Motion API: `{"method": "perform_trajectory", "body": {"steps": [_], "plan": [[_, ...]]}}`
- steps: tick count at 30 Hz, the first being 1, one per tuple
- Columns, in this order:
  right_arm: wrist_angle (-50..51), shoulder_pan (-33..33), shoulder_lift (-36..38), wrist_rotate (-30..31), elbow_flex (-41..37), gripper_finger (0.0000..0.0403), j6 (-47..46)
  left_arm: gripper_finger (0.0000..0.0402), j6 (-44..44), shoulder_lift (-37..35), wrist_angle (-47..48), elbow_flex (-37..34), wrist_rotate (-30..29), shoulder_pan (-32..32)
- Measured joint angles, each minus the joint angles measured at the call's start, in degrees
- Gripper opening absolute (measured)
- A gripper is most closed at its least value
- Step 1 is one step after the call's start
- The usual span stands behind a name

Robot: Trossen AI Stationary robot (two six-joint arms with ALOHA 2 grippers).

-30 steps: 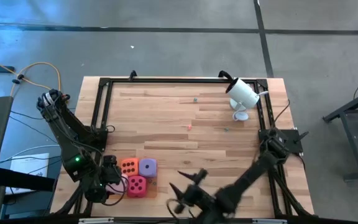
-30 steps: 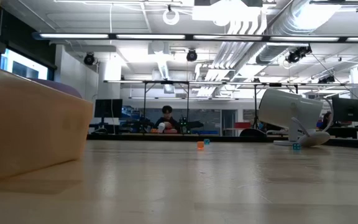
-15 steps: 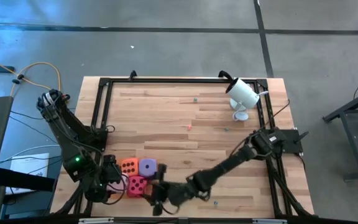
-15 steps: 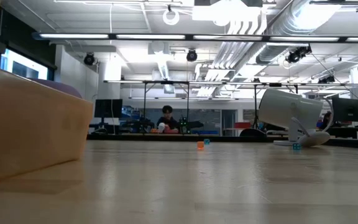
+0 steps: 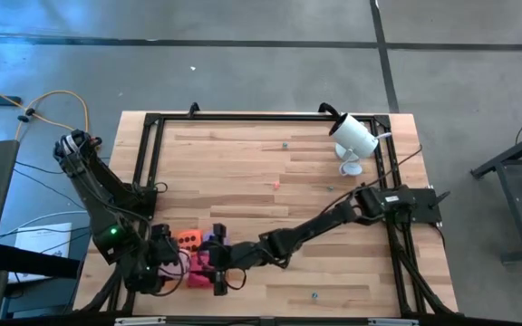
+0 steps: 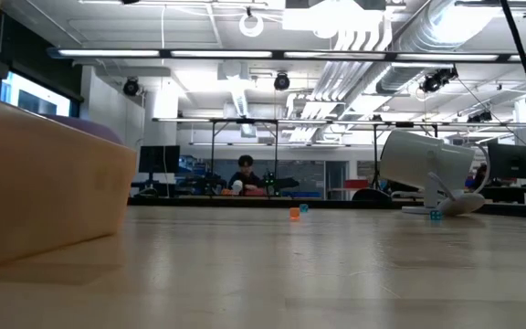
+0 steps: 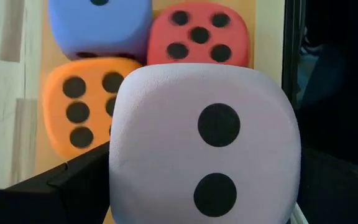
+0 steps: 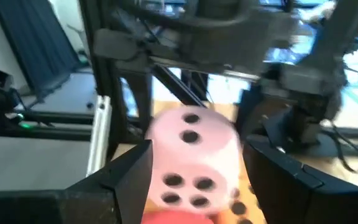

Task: Pick & Place Dice
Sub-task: Put the large pink dice into the orange bin

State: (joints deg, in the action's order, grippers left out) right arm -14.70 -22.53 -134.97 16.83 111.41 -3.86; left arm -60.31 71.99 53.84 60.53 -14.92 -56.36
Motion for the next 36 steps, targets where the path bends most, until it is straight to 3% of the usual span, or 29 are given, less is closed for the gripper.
{"method": "perform_trajectory", "body": {"steps": [8, 17, 36], "plan": [[-2.28, 2.24, -2.31, -7.75, 0.44, 0.0239, -1.98, 0.0397, 0.48, 0.00, -0.15, 0.01, -0.45, 1.83], [-0.52, 3.42, -2.28, -10.73, 3.11, 0.0239, 0.08, 0.0397, 2.43, 0.00, -1.77, 0.05, -0.28, 4.24], [2.59, 5.34, -6.70, -16.97, 4.61, 0.0239, -8.20, 0.0397, 6.32, -0.88, -2.02, 0.05, 3.87, 6.51]]}}
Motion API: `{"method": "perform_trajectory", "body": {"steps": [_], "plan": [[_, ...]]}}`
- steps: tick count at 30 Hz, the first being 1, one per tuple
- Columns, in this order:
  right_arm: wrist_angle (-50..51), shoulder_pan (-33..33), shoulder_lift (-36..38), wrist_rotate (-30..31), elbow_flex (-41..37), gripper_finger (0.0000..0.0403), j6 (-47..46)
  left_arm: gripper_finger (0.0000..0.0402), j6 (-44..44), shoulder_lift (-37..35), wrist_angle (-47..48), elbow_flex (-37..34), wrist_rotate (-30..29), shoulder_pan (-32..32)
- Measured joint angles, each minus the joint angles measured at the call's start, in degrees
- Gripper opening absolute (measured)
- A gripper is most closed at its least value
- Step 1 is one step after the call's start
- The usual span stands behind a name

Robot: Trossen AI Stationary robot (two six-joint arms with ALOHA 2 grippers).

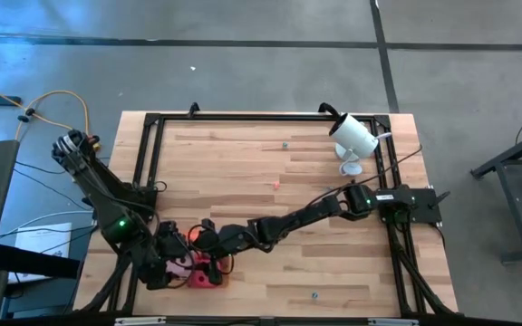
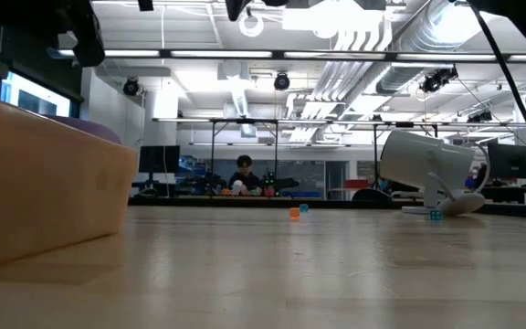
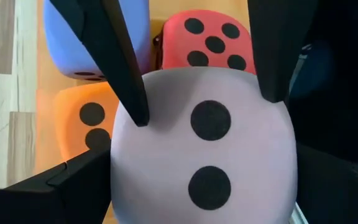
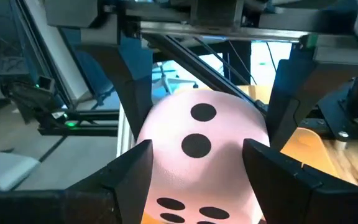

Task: Pick & Place Dice
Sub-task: Put the large pink dice into the orange bin

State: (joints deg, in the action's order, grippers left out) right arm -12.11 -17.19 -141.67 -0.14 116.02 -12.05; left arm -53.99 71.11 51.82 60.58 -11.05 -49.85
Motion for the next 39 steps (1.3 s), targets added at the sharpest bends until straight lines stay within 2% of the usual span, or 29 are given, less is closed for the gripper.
{"method": "perform_trajectory", "body": {"steps": [6, 11, 17, 21, 30, 34, 39], "plan": [[2.29, 0.00, -0.07, 0.23, 0.21, 0.0239, -0.17, 0.0397, 0.56, -2.60, -0.03, 0.00, -0.81, 0.29], [6.18, -0.10, -1.40, -0.22, -0.51, 0.0239, -0.70, 0.0397, 0.54, -4.96, 0.12, 0.00, -6.92, -0.10], [6.36, -0.11, -0.52, -0.21, -0.10, 0.0239, -1.39, 0.0397, -0.35, -6.41, 0.11, 0.00, -7.21, -0.28], [5.89, -0.24, -0.56, 2.22, -0.21, 0.0239, 0.38, 0.0397, -1.52, -6.18, 0.25, 0.00, -6.85, -1.10], [-1.46, -3.15, 3.78, 15.11, -0.04, 0.0239, 9.92, 0.0397, -1.42, -3.22, 0.44, 0.00, -5.39, -6.59], [-5.61, -3.49, 3.76, 15.05, -0.06, 0.0239, 11.74, 0.0397, 2.09, -0.98, -0.98, 0.00, -9.86, -6.01], [-4.71, -2.24, 3.74, 13.07, -0.06, 0.0239, 9.10, 0.0397, 7.90, 1.11, -4.92, 0.00, -9.20, -3.65]]}}
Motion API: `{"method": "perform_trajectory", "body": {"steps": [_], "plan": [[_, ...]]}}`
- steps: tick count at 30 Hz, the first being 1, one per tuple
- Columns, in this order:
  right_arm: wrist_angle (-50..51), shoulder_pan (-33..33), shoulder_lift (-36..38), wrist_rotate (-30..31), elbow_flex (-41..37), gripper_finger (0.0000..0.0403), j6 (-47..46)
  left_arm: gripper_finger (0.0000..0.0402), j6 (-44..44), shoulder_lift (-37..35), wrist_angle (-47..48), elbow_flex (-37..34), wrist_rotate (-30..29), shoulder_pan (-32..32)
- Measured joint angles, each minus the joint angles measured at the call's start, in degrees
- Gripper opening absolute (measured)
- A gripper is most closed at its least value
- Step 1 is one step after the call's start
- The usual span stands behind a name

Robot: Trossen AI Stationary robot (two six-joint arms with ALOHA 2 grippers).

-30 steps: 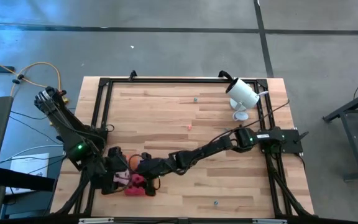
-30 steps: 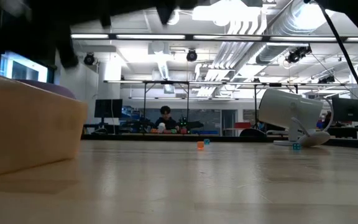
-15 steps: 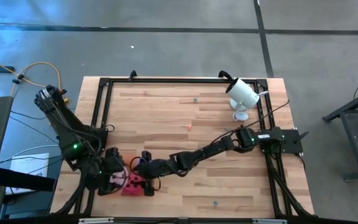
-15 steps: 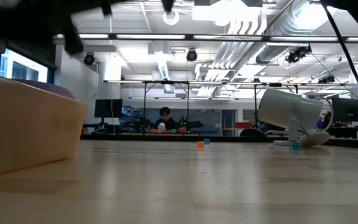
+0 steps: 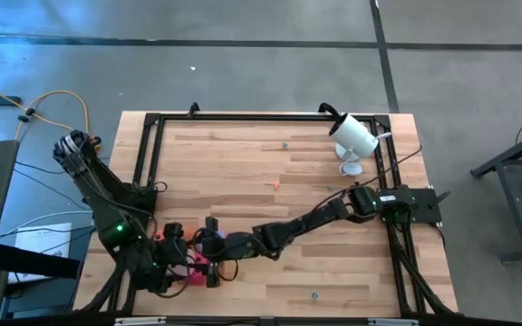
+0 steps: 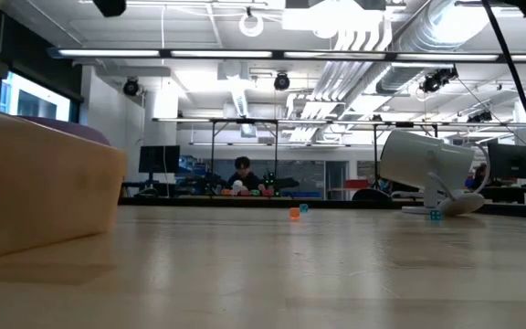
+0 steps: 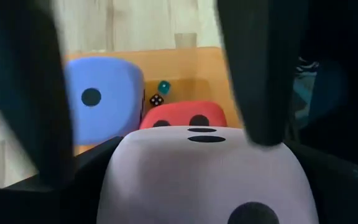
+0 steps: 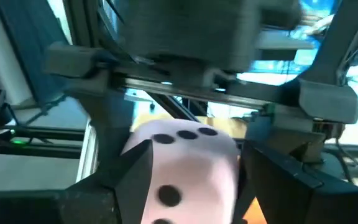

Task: Pick & Place Dice
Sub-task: Put the large pink dice into the orange bin

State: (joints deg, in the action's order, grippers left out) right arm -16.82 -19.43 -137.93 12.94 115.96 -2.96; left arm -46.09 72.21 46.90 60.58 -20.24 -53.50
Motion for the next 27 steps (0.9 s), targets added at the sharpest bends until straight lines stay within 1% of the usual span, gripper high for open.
{"method": "perform_trajectory", "body": {"steps": [3, 5, 10, 13, 16, 23, 27], "plan": [[-1.94, 0.74, 0.00, -4.21, 0.00, 0.0239, -0.32, 0.0397, 1.37, 0.76, -0.37, 0.00, 1.35, 1.69], [-2.87, 0.90, 0.01, -5.39, 0.02, 0.0239, -0.31, 0.0397, 1.54, 0.80, -0.45, 0.00, 2.09, 2.84], [-2.29, 0.95, -0.28, -5.39, 0.02, 0.0239, -0.44, 0.0397, 4.25, 0.80, -2.07, 0.00, 2.09, 5.85], [-0.09, 1.08, -0.32, -5.32, 0.02, 0.0239, -0.74, 0.0397, 4.35, 0.80, -3.37, 0.00, 2.14, 7.46], [1.20, 1.47, -0.37, -3.83, 0.02, 0.0239, -2.86, 0.0397, 4.41, 0.70, -3.42, 0.00, 2.21, 8.71], [1.46, 2.64, -3.01, -4.61, 0.38, 0.0239, -7.11, 0.0397, 5.08, -0.37, -2.46, -0.16, 3.12, 9.02], [0.44, 3.32, -4.90, -6.59, 0.44, 0.0239, -9.37, 0.0397, 3.98, -0.81, -0.41, -0.22, 3.44, 8.97]]}}
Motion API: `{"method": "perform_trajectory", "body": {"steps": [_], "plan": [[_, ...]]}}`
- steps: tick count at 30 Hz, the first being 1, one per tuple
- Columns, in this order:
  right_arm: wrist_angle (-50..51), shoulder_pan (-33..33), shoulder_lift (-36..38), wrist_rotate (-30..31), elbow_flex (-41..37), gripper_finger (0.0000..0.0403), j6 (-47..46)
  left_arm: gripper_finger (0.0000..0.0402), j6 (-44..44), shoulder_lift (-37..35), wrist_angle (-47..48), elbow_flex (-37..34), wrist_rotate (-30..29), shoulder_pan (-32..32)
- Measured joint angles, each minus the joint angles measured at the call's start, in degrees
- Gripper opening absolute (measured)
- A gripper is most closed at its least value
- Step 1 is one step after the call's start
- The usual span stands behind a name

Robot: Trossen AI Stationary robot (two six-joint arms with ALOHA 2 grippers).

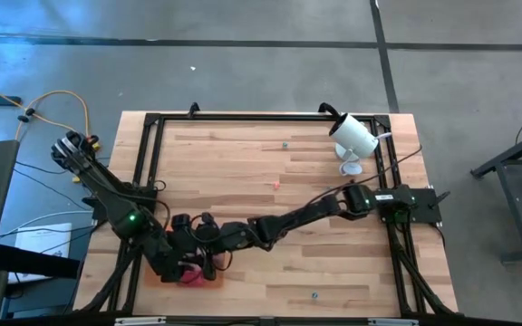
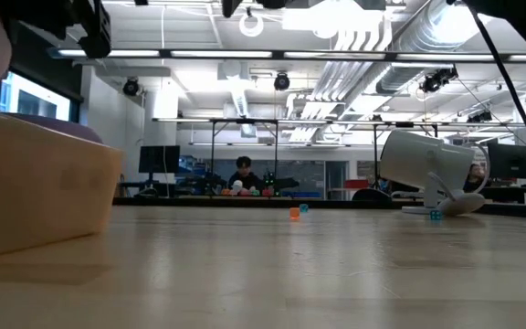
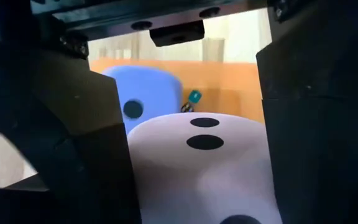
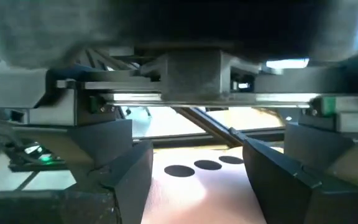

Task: Pick & Place Dice
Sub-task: Put the large pink dice into the orange bin

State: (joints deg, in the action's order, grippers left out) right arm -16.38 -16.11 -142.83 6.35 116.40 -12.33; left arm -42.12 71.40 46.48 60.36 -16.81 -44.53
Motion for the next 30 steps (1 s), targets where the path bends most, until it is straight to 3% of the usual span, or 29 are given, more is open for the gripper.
{"method": "perform_trajectory", "body": {"steps": [30], "plan": [[7.60, 0.26, -0.63, -1.88, -0.22, 0.0239, -3.56, 0.0397, 0.29, -5.78, 1.74, 0.37, -5.21, -0.05]]}}
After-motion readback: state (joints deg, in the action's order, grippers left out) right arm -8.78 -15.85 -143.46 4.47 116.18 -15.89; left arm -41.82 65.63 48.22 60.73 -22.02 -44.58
